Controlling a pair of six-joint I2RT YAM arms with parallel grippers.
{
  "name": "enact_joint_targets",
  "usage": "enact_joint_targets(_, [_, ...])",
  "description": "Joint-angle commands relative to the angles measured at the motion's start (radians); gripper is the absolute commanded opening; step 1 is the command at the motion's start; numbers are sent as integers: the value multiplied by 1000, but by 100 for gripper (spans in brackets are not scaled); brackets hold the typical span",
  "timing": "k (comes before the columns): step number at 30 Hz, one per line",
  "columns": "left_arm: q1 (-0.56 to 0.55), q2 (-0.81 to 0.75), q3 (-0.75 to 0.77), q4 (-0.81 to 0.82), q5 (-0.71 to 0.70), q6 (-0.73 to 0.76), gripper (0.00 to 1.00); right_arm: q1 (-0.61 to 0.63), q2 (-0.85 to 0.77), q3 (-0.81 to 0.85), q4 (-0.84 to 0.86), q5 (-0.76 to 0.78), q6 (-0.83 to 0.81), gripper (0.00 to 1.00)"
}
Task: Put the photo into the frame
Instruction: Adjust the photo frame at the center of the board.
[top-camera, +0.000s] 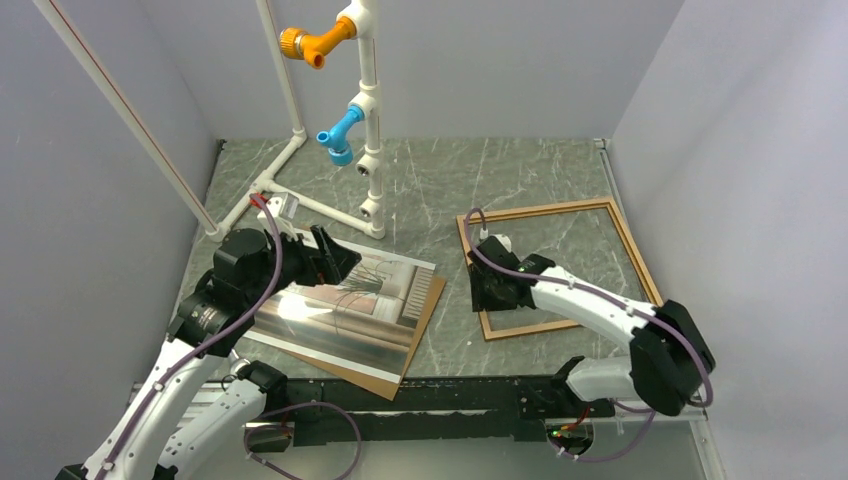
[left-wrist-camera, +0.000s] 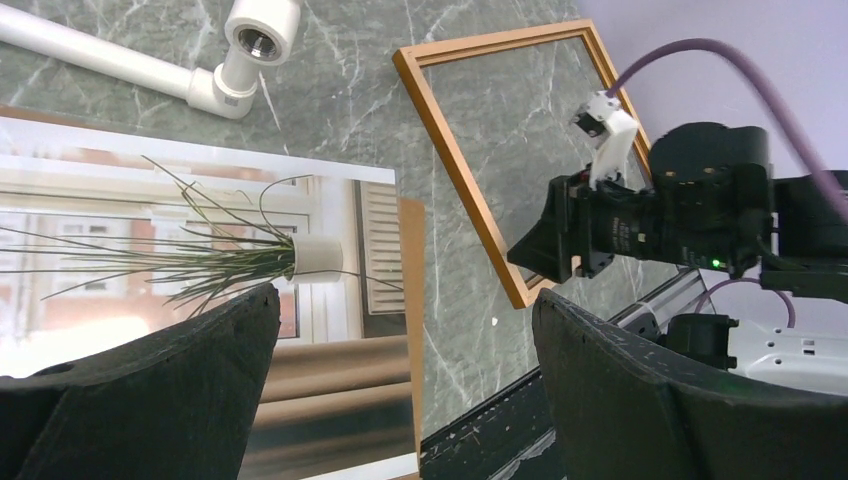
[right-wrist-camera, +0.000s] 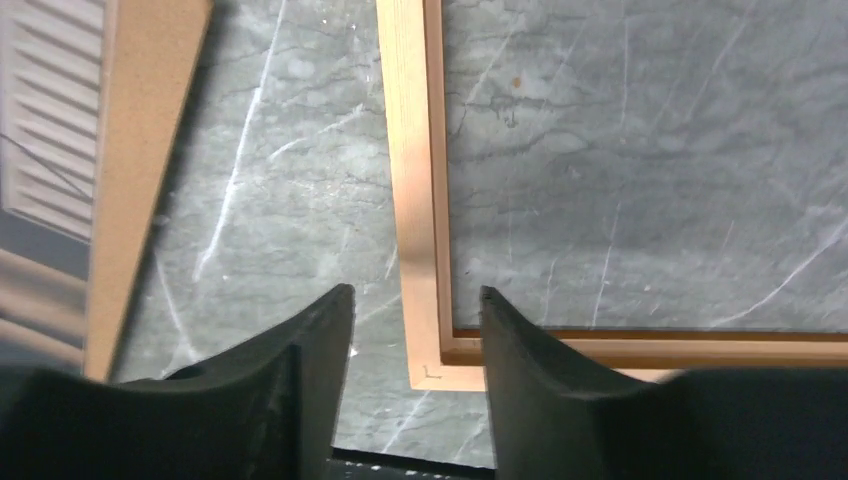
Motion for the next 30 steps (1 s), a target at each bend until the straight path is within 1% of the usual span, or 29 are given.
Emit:
enact_joint_targets(1, [-3, -11, -2, 42, 19, -18, 99, 5, -108, -15, -21, 2, 124, 60])
enact_joint_targets(3, [-3, -15, 1, 35, 13, -15, 99, 6, -138, -9, -42, 12, 141, 69])
enact_joint_targets(6, [-3, -19, 4, 29, 8, -14, 99, 5, -177, 6, -83, 32, 182, 81])
enact_joint_targets(7, [-3, -21, 5, 29, 9, -14, 99, 4, -196, 10, -99, 48, 211, 88])
enact_joint_targets(11, [-3, -28, 9, 25, 7, -14, 99, 1, -257, 1, -161, 94, 317, 97])
enact_joint_targets(13, [-3, -28, 10, 21, 6, -12, 99, -9, -281, -6, -191, 94, 369, 99])
enact_joint_targets(16, [-3, -23, 12, 17, 7, -10, 99, -35, -311, -16, -243, 76, 465, 100])
enact_joint_targets(19, [-3, -16, 13, 18, 14, -8, 99, -77, -320, -27, -310, 44, 524, 100])
enact_joint_targets(24, [-3, -9, 12, 23, 17, -8, 99, -240, -337, -100, -290, -126, 480, 100])
enact_joint_targets(27, [-3, -12, 8, 24, 19, -10, 99, -333, -343, -146, -268, -175, 450, 99])
enact_joint_targets(30, [-3, -11, 9, 21, 14, -6, 99, -419, -336, -190, -230, -226, 429, 96])
